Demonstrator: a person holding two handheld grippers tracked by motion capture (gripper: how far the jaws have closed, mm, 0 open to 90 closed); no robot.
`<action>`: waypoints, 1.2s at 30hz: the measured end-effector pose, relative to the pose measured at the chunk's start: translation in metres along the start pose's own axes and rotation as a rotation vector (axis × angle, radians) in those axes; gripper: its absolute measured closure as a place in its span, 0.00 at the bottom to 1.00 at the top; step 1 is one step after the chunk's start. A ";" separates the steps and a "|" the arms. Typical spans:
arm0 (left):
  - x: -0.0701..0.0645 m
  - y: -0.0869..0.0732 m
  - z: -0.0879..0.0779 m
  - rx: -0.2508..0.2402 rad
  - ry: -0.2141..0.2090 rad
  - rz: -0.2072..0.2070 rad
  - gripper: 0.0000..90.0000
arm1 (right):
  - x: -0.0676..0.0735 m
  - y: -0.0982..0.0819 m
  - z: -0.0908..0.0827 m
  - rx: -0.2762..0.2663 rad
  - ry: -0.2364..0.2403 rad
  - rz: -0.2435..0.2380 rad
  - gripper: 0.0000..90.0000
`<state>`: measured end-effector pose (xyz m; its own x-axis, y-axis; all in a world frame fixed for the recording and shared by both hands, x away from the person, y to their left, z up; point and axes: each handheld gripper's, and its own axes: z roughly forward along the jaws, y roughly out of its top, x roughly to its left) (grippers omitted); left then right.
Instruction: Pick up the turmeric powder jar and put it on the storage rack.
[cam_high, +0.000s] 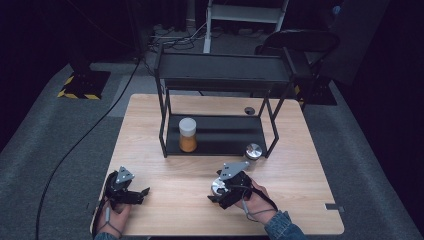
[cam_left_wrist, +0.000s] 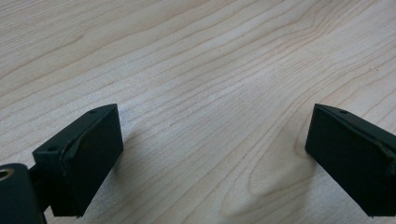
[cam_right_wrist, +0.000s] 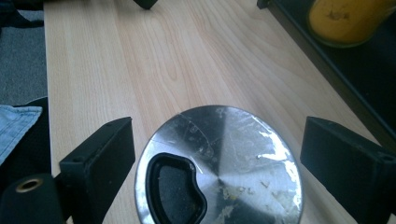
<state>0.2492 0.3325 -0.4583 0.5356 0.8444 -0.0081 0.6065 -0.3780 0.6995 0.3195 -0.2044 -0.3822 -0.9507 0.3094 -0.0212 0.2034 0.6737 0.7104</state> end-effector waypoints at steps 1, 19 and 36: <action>0.000 0.000 0.000 0.000 0.000 0.000 0.05 | -0.001 0.001 0.001 0.007 0.003 0.001 0.12; 0.000 0.000 0.000 0.000 0.000 0.000 0.05 | -0.002 0.011 0.014 0.106 0.021 -0.016 0.25; 0.000 0.000 0.000 0.000 0.000 0.000 0.05 | 0.002 0.022 0.017 0.154 0.014 -0.057 0.35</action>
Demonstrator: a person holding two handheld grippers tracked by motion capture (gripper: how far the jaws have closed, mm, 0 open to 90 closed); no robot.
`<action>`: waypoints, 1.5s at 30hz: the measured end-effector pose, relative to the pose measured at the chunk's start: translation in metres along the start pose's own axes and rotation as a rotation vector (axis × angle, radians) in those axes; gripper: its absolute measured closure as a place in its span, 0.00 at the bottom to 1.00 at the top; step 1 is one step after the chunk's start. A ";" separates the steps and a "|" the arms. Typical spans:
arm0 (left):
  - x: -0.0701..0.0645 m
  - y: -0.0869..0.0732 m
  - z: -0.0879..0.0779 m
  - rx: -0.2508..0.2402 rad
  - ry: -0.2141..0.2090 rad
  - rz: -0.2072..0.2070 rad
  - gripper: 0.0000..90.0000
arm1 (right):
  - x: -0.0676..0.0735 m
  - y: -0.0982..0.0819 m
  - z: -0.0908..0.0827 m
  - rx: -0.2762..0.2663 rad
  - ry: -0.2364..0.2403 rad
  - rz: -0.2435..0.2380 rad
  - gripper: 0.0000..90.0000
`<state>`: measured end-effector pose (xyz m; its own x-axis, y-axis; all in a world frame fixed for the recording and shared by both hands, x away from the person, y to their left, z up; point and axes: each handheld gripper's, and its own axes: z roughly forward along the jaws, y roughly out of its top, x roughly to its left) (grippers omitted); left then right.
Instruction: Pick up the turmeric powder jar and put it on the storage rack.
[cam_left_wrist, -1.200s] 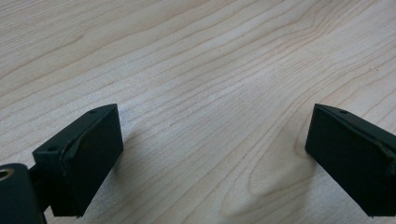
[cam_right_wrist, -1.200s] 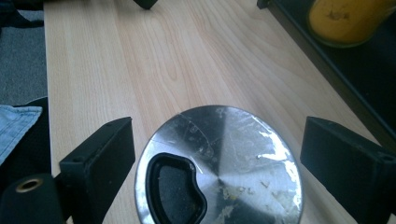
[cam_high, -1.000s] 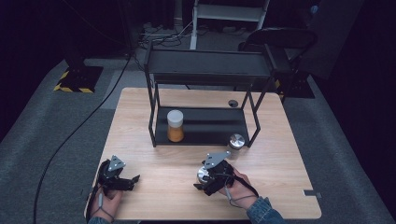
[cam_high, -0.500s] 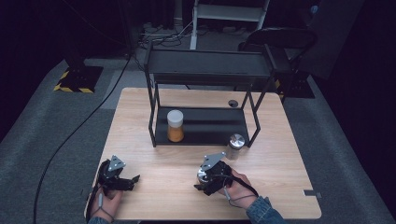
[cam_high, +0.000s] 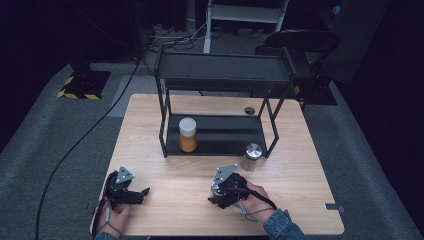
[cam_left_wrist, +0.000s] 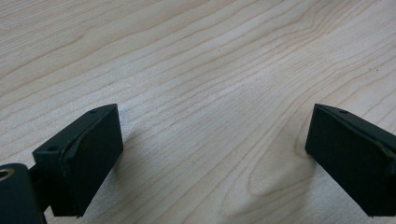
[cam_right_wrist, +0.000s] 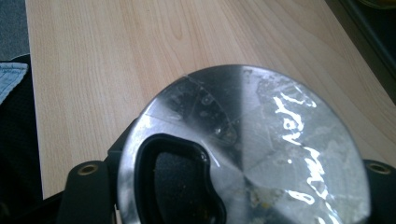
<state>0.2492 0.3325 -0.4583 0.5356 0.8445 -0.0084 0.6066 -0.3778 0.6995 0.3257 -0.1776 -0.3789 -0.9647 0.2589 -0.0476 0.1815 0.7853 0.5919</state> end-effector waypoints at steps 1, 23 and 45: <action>0.000 0.000 0.000 0.000 0.000 0.000 0.05 | 0.000 0.001 0.000 0.001 -0.002 -0.003 0.35; 0.000 0.000 0.000 0.001 -0.001 0.000 0.05 | -0.011 0.026 -0.018 0.000 -0.023 0.027 0.35; 0.000 0.000 0.000 0.001 -0.001 0.000 0.05 | -0.035 0.053 -0.043 -0.013 -0.063 0.071 0.35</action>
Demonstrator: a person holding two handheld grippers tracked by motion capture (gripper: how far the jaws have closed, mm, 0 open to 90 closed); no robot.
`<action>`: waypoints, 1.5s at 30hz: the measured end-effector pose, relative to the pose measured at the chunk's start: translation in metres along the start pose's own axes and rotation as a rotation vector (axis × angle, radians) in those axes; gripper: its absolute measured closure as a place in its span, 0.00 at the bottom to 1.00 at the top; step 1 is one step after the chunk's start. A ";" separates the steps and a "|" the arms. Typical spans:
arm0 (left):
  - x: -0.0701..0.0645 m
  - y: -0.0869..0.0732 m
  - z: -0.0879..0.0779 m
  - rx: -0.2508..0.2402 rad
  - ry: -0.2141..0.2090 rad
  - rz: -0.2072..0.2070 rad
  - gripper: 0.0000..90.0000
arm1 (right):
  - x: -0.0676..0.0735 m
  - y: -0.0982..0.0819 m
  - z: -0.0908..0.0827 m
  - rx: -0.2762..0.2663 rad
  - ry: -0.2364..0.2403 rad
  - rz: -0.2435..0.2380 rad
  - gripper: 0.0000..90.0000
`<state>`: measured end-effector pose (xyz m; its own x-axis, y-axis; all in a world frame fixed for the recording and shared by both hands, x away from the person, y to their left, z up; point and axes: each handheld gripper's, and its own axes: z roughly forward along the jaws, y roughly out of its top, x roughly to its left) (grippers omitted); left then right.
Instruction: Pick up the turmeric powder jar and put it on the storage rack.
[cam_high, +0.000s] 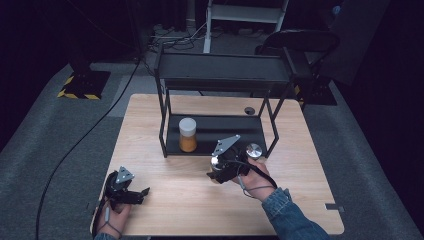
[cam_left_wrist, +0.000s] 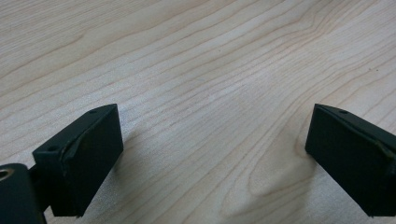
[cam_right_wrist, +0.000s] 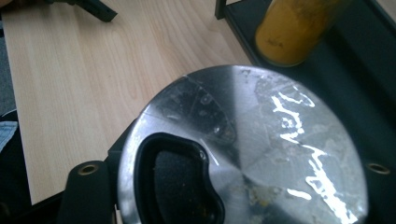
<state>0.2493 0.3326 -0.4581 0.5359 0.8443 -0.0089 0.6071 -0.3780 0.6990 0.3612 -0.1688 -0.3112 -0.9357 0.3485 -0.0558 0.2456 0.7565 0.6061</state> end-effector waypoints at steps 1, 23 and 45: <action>0.000 0.000 0.000 0.000 0.000 0.000 0.05 | -0.002 0.001 -0.001 -0.003 -0.003 -0.001 0.35; 0.000 0.000 0.000 0.000 0.000 0.000 0.05 | -0.040 0.032 -0.008 -0.013 -0.049 0.053 0.35; 0.000 0.000 0.000 0.000 0.000 0.000 0.05 | -0.082 0.071 0.016 -0.004 -0.099 0.085 0.35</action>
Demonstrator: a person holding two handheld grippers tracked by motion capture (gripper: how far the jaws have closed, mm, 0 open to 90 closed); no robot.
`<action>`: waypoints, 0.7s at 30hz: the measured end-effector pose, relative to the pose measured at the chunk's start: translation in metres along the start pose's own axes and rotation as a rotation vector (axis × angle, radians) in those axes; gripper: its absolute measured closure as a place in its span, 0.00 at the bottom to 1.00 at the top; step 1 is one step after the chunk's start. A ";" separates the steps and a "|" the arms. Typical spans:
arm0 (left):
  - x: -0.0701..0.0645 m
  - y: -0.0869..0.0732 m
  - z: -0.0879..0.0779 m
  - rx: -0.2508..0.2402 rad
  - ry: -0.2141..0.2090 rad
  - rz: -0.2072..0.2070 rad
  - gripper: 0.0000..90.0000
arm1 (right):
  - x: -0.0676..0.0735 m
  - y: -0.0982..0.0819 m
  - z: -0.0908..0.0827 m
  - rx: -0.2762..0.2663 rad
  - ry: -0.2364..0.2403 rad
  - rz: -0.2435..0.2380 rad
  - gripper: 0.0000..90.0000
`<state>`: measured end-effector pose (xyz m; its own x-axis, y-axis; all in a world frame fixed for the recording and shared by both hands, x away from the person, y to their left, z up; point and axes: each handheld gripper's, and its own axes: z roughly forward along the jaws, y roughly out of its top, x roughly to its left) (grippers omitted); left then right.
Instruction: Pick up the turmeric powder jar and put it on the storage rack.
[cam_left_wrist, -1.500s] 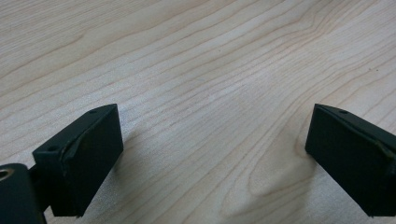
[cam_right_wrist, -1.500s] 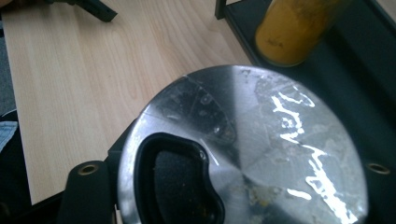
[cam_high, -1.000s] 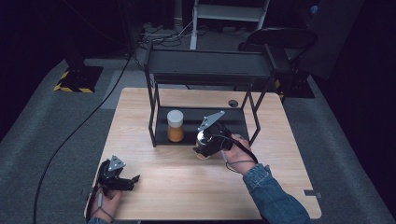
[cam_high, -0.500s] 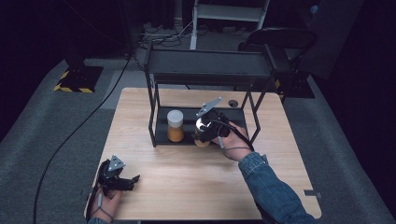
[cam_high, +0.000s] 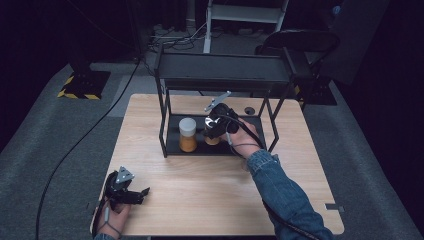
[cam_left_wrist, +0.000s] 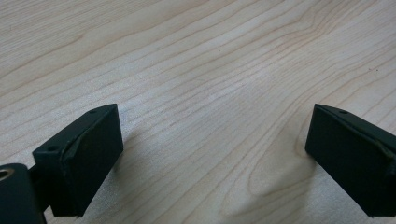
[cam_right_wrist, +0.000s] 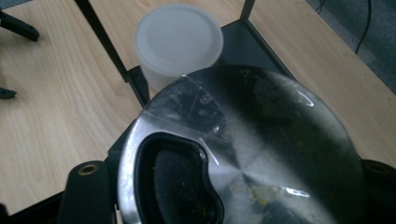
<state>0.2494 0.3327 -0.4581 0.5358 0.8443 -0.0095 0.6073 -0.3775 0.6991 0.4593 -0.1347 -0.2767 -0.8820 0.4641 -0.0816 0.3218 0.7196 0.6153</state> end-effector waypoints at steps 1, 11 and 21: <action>0.000 0.000 0.000 0.000 0.000 0.000 0.05 | -0.001 0.001 0.002 0.002 -0.004 0.004 0.35; 0.000 0.000 0.000 0.000 0.000 0.000 0.05 | -0.015 0.006 0.024 0.015 -0.029 0.038 0.35; 0.000 0.000 0.000 0.000 0.000 -0.001 0.05 | -0.025 0.006 0.046 0.030 -0.049 0.086 0.35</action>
<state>0.2494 0.3327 -0.4581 0.5355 0.8445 -0.0102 0.6078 -0.3770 0.6989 0.4995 -0.1177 -0.3071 -0.8331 0.5490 -0.0676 0.4065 0.6905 0.5983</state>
